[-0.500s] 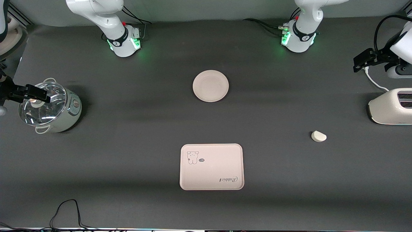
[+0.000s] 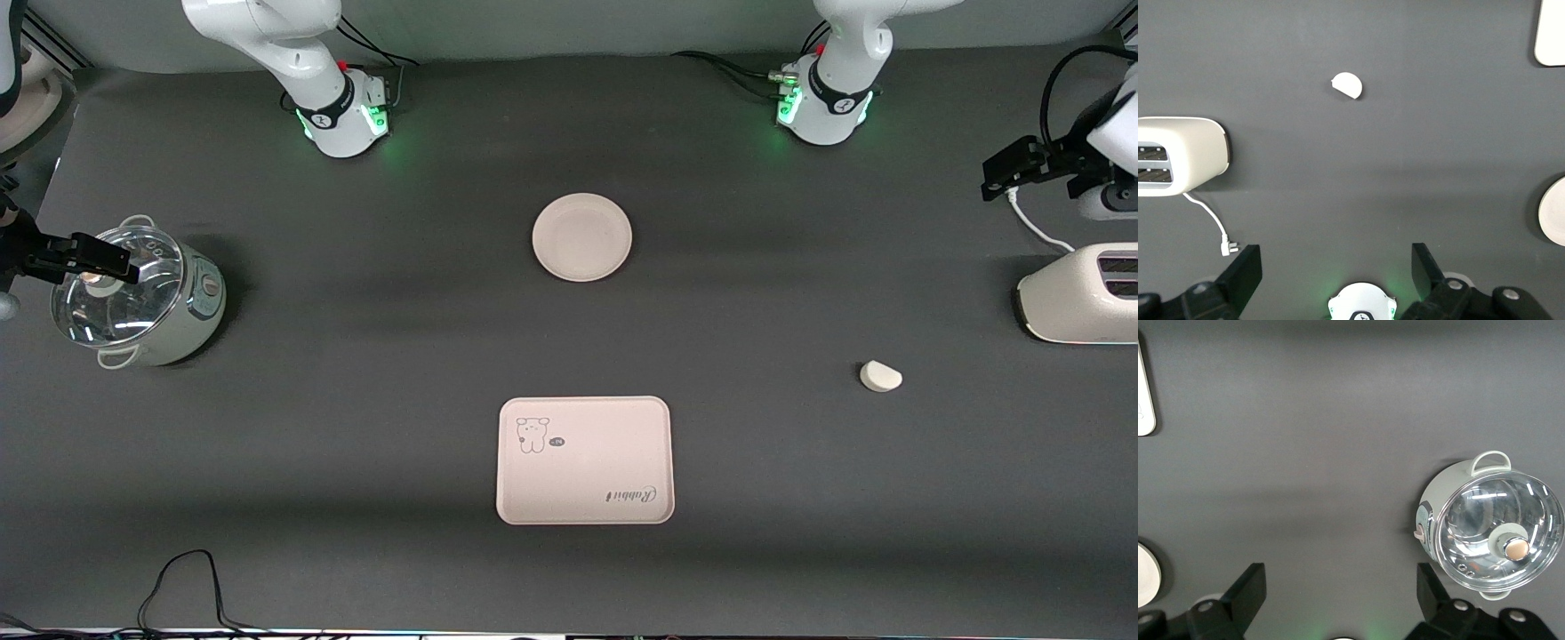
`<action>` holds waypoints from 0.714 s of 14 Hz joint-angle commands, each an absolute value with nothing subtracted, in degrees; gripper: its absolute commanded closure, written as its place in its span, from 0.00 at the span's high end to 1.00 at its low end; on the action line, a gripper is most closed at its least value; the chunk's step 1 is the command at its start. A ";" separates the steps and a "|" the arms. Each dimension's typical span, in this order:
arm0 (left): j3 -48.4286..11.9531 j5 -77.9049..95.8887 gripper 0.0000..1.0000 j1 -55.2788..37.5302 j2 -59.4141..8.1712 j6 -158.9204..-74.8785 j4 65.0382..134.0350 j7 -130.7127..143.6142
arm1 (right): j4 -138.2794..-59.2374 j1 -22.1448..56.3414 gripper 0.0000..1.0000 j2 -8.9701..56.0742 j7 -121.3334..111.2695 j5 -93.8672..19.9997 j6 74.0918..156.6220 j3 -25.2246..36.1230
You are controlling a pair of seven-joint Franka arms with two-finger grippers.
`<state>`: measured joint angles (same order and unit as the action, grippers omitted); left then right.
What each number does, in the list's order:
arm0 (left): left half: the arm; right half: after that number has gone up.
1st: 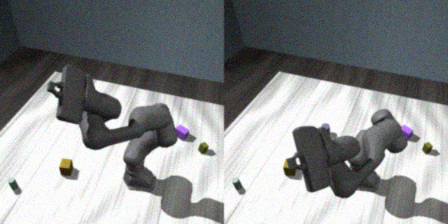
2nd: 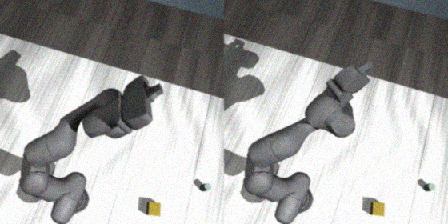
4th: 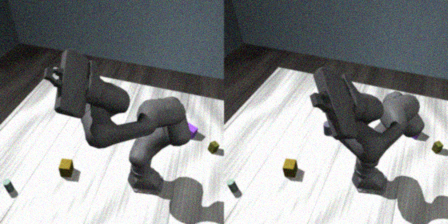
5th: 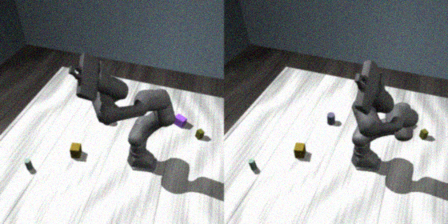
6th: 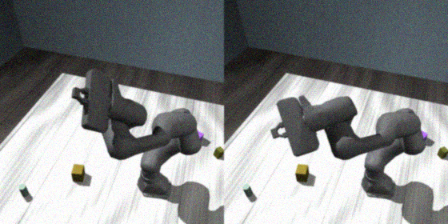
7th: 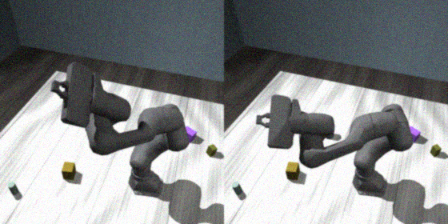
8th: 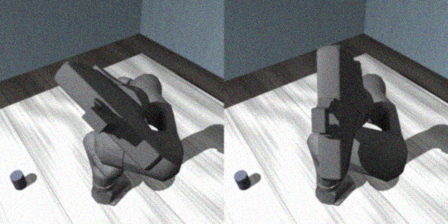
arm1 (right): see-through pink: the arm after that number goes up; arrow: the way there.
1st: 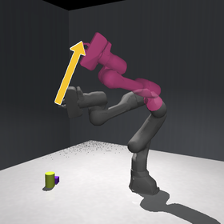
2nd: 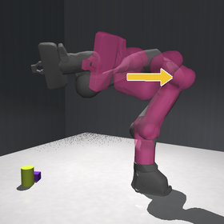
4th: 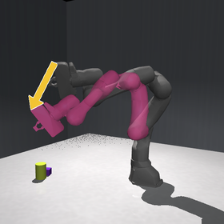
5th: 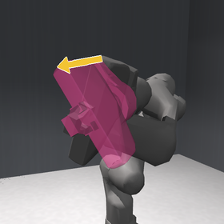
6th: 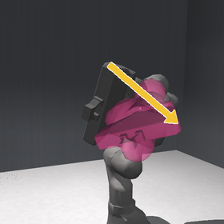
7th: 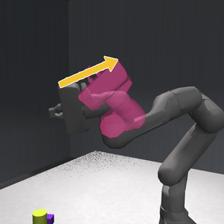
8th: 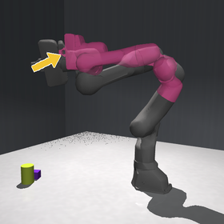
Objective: Place bun in plate and plate on tray
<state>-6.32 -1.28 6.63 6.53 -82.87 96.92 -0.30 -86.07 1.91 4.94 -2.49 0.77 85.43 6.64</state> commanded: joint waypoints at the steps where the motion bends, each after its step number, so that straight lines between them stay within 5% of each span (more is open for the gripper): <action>1: -6.07 -1.14 1.00 7.91 1.07 -85.15 95.89 0.43 | -85.78 2.02 1.00 4.39 -3.52 0.35 84.73 6.86; 6: -5.98 -2.55 1.00 8.44 -9.65 -96.22 96.24 4.21 | -85.78 2.02 1.00 4.39 -3.52 0.35 84.73 6.86; 10: -5.98 -2.72 1.00 8.26 -14.15 -113.51 104.48 9.23 | -85.87 2.02 1.00 4.39 -3.51 0.35 84.73 6.86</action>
